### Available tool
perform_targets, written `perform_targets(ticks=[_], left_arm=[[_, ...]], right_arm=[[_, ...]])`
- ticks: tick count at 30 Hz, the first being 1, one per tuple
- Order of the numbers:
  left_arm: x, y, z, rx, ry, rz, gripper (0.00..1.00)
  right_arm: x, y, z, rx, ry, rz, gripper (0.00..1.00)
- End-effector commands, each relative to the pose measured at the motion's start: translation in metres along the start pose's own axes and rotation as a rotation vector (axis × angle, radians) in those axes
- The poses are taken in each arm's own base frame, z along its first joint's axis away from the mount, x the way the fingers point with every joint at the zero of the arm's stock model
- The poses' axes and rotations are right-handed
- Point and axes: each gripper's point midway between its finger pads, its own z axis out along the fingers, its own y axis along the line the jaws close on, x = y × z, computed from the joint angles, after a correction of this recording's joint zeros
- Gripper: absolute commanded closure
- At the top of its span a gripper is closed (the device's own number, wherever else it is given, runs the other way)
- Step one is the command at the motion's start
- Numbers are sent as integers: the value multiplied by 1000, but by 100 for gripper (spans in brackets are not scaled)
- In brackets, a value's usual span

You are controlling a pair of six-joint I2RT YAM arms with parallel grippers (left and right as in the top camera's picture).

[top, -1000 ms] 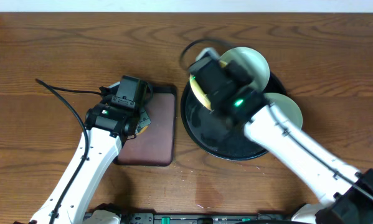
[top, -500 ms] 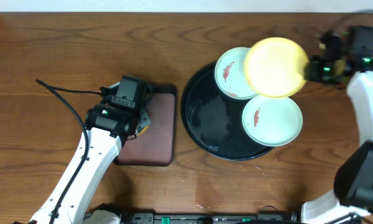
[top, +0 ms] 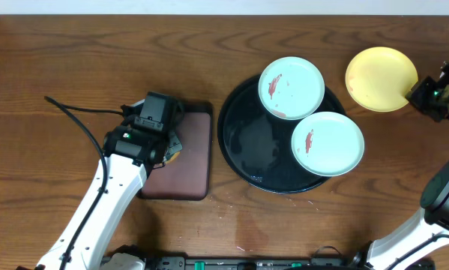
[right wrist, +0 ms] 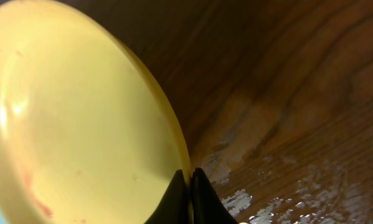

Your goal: Clean dirty plates on tray and stack at the side

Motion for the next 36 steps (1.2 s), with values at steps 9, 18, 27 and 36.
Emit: perform_targets(ticks=[9, 18, 27, 36], left_arm=[[0, 2, 5, -8, -2, -6, 93], [-2, 0, 5, 0, -10, -9, 93], [0, 0, 10, -7, -3, -6, 92], [2, -1, 20, -28, 21, 1, 92]], right_arm=[[9, 25, 10, -42, 31, -48, 53], [58, 133, 24, -260, 94, -445, 47], [100, 186, 55, -9, 14, -747, 30], [113, 197, 72, 56, -19, -807, 33]])
